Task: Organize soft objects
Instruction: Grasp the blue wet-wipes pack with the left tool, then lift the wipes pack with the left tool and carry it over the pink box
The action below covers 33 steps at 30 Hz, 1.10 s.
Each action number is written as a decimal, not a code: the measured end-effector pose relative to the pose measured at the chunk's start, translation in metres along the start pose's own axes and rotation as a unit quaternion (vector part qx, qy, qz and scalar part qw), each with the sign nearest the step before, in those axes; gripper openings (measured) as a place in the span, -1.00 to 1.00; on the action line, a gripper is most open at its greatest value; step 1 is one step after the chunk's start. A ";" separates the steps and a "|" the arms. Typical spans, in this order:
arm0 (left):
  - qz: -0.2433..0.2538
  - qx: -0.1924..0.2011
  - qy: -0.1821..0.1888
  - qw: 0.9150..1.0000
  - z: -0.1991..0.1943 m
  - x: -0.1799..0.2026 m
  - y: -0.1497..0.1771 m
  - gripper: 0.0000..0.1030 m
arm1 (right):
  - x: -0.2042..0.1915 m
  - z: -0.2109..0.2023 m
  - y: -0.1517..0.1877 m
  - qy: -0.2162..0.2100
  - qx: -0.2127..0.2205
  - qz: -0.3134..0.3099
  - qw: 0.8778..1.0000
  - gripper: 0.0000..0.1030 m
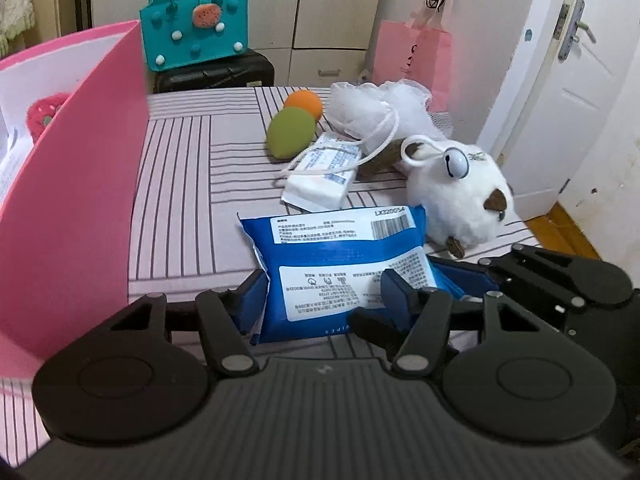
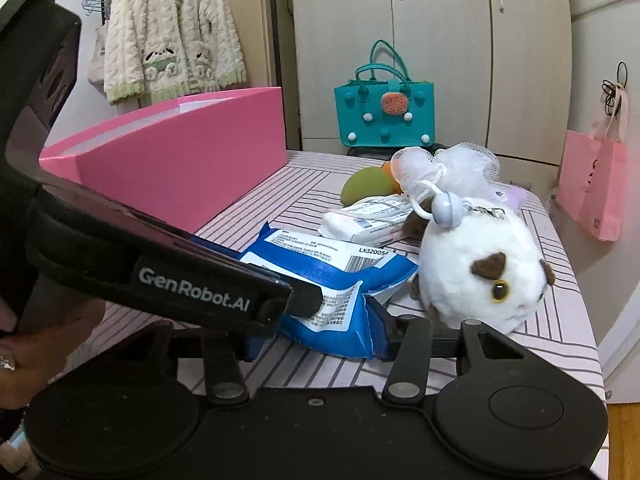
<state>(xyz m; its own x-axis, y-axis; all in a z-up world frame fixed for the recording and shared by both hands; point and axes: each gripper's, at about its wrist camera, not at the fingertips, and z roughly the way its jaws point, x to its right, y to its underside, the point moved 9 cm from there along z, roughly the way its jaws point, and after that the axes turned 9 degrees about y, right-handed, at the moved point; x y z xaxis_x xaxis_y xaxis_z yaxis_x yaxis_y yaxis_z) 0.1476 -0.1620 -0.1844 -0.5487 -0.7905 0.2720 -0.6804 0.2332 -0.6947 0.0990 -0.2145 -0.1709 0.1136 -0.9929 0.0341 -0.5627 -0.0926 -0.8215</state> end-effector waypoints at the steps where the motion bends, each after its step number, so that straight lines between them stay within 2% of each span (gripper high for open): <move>1: -0.003 -0.002 0.004 1.000 -0.002 0.001 0.001 0.17 | -0.001 -0.001 0.000 0.001 0.000 -0.003 1.000 0.07; 4: -0.013 0.000 0.015 1.000 -0.011 0.002 0.002 0.17 | -0.002 -0.004 0.000 -0.005 -0.001 0.003 1.000 0.06; 11: 0.001 -0.001 0.009 1.000 -0.029 0.007 0.004 0.16 | -0.010 -0.018 -0.002 -0.008 -0.002 -0.001 1.000 0.07; 17: 0.005 -0.019 0.029 0.999 -0.045 0.010 0.009 0.17 | -0.014 -0.034 0.002 -0.016 -0.023 0.005 1.000 0.08; 28: 0.002 -0.040 0.059 0.997 -0.077 0.014 0.029 0.16 | -0.033 -0.067 0.008 -0.034 -0.040 -0.025 0.998 0.08; 33: 0.005 -0.052 0.057 0.997 -0.087 0.012 0.034 0.16 | -0.044 -0.079 0.006 -0.044 -0.045 -0.033 0.997 0.08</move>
<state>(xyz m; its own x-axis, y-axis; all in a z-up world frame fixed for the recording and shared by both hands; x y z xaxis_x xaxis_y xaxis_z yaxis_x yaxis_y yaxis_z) 0.0755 -0.1148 -0.1472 -0.6036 -0.7197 0.3431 -0.7179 0.3034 -0.6265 0.0259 -0.1774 -0.1322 0.2210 -0.9747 0.0327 -0.6229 -0.1669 -0.7643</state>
